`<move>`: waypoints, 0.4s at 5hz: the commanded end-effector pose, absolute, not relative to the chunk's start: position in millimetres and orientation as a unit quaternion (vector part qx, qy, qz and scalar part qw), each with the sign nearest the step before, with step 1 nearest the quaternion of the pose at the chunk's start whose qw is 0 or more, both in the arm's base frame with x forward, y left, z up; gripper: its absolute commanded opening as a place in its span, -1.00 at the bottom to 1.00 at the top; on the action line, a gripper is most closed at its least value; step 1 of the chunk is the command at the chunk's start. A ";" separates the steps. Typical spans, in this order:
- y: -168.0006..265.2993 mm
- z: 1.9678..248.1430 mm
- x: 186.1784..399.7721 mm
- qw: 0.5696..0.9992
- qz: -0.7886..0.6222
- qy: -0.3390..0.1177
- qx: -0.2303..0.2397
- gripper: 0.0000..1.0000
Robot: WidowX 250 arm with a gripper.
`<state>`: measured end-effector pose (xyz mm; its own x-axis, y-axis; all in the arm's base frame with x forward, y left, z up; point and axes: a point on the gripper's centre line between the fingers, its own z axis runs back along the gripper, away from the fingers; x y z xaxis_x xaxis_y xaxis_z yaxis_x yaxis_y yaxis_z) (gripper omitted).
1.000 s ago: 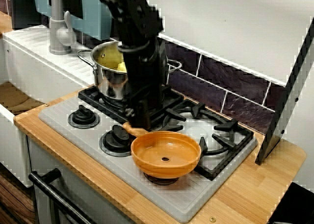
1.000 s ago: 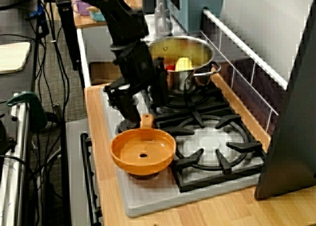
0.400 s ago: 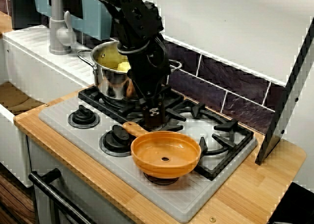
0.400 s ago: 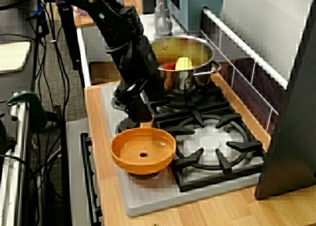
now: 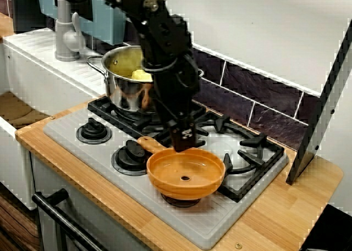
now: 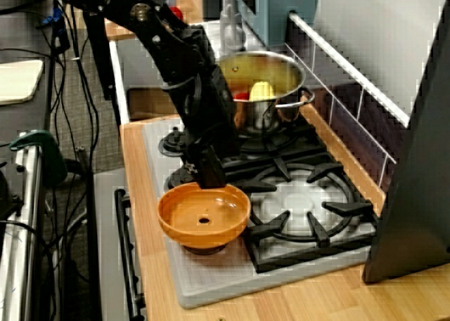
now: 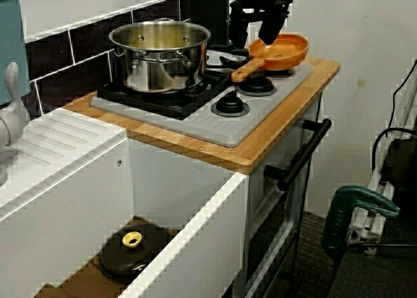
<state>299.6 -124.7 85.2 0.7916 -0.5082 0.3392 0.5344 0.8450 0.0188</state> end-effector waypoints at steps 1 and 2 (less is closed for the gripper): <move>-135.4 93.0 308.1 0.938 -0.297 -0.173 -0.033 1.00; -137.1 89.6 312.7 0.936 -0.306 -0.171 -0.031 1.00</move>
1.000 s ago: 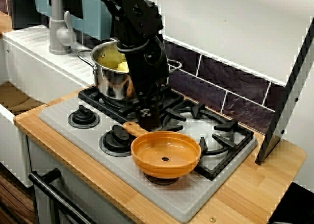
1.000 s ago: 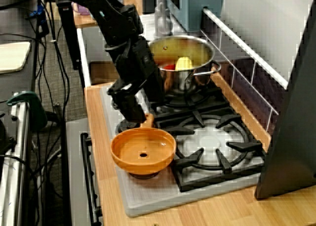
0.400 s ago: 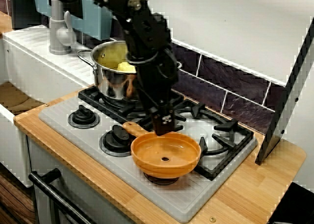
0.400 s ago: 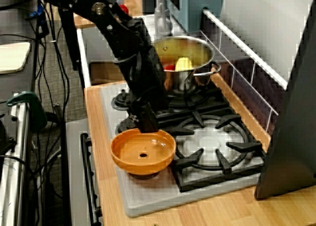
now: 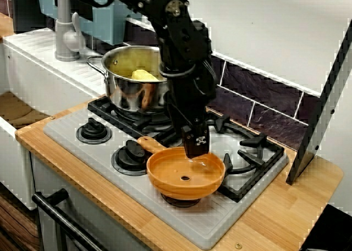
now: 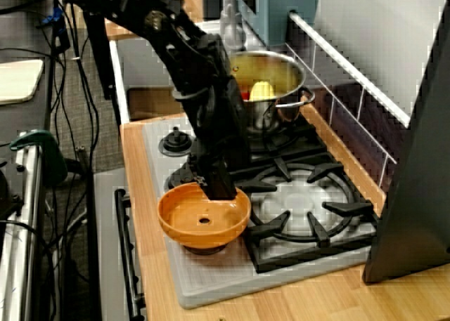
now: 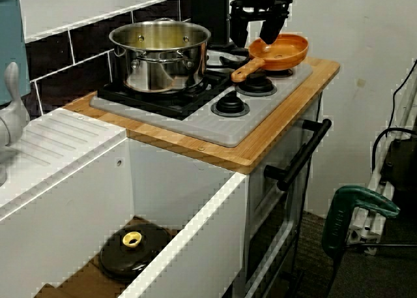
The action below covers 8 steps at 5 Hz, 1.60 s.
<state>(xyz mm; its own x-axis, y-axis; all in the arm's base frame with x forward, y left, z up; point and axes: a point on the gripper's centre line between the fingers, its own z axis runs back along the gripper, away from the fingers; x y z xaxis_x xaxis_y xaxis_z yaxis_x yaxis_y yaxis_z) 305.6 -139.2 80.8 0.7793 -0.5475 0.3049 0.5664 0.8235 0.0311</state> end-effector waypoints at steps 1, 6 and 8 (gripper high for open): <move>-138.3 85.9 316.6 0.932 -0.324 -0.160 -0.030 1.00; -125.8 95.1 315.1 0.898 -0.409 -0.092 -0.134 1.00; -130.9 86.0 314.3 0.902 -0.403 -0.093 -0.123 1.00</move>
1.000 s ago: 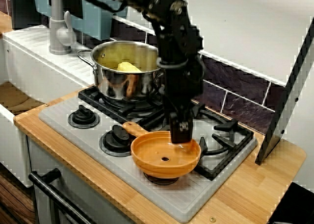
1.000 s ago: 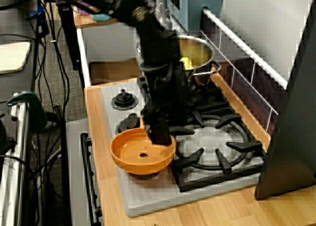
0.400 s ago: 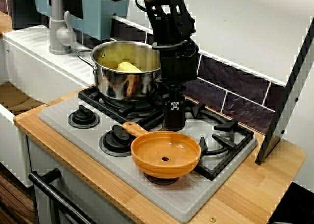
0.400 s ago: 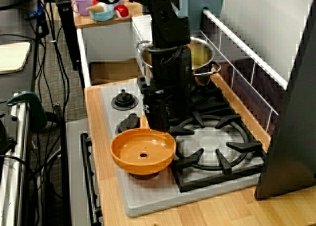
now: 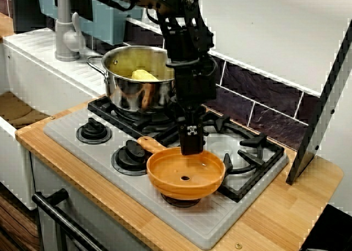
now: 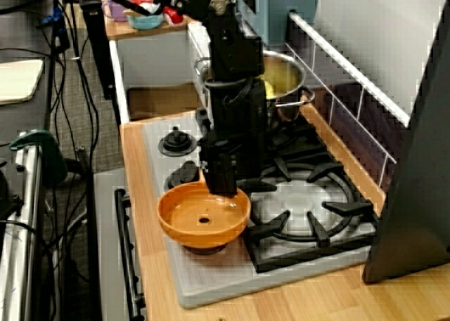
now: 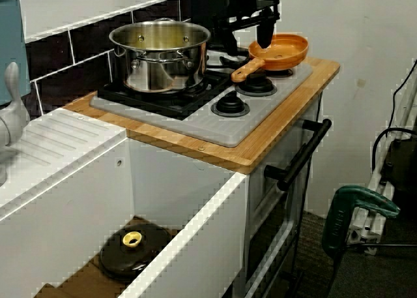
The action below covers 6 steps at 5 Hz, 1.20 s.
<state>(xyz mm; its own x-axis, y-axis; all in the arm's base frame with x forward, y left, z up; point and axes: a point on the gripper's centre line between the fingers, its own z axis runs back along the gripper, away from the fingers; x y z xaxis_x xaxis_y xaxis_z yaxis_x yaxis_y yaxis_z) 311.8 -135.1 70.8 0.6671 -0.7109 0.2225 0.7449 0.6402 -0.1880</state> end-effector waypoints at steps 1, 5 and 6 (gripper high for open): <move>-132.5 84.1 315.1 0.903 -0.402 -0.094 -0.121 1.00; -130.4 78.5 307.5 0.895 -0.425 -0.073 -0.116 1.00; -130.0 78.6 305.6 0.896 -0.423 -0.072 -0.117 1.00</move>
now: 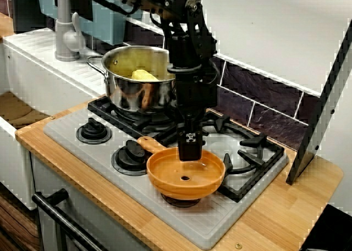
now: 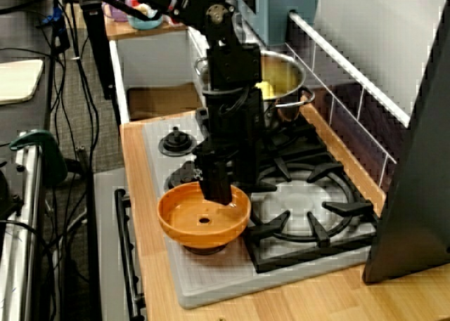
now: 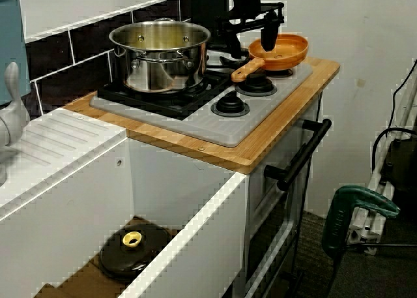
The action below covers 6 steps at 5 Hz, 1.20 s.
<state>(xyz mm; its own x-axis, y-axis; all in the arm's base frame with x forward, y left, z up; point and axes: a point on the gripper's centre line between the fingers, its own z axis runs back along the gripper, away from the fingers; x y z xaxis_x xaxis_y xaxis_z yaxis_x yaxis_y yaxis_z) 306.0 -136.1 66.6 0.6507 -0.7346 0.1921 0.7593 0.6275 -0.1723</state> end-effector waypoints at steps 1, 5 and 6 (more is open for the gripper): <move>-129.8 78.4 305.8 0.898 -0.419 -0.074 -0.116 1.00; -126.3 79.3 297.6 0.902 -0.404 -0.103 -0.110 -1.00; -127.7 88.1 298.2 0.906 -0.393 -0.090 -0.129 -1.00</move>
<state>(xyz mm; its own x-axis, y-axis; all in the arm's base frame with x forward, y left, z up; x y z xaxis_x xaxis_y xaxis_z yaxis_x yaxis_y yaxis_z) 291.4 -135.3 68.7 0.6866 -0.6971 0.2065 0.7271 0.6574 -0.1978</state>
